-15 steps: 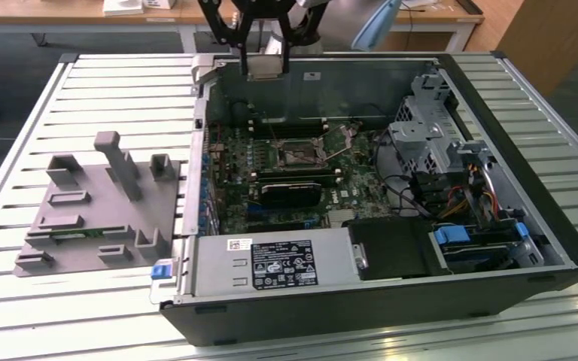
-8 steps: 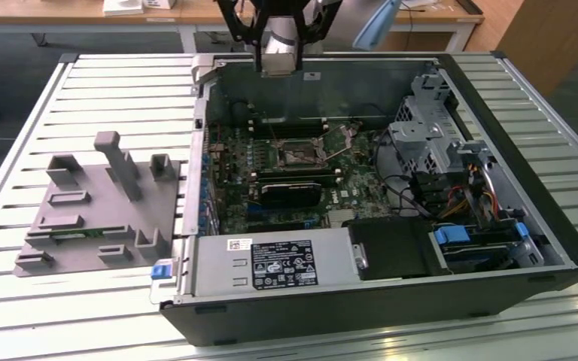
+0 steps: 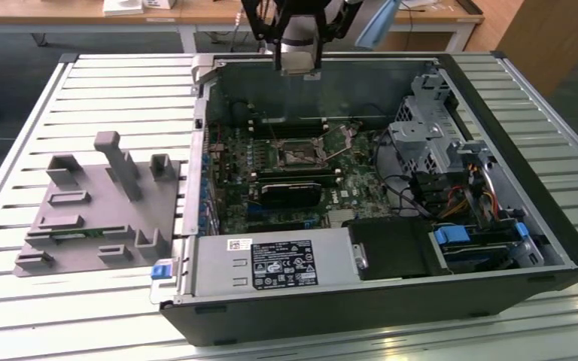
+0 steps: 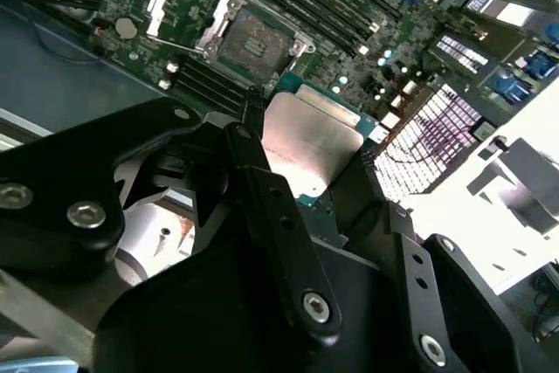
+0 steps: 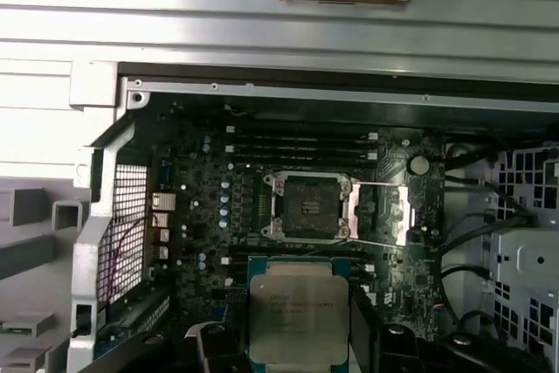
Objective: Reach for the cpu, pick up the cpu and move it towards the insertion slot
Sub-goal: 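Pick up the cpu and move it towards the insertion slot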
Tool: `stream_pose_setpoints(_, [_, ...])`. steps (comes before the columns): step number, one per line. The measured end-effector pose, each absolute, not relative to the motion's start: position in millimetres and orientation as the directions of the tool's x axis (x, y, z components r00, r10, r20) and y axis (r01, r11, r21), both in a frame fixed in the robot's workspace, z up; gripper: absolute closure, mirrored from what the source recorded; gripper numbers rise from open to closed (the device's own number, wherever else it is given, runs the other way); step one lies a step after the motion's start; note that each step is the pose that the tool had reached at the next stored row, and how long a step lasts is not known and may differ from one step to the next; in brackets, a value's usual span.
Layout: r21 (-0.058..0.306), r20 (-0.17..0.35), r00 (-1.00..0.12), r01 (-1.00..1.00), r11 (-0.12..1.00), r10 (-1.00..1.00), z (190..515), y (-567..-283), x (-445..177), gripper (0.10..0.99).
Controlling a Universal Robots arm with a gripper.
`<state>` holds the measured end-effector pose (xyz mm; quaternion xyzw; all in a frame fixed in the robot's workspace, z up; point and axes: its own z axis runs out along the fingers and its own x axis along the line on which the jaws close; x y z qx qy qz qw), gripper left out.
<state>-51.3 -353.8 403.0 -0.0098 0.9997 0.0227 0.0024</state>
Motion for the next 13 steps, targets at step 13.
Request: stream_pose_setpoints(13, [0.047, -0.005, -1.0, -0.02, 0.999, -0.019, 403, -351, -33, 0.541])
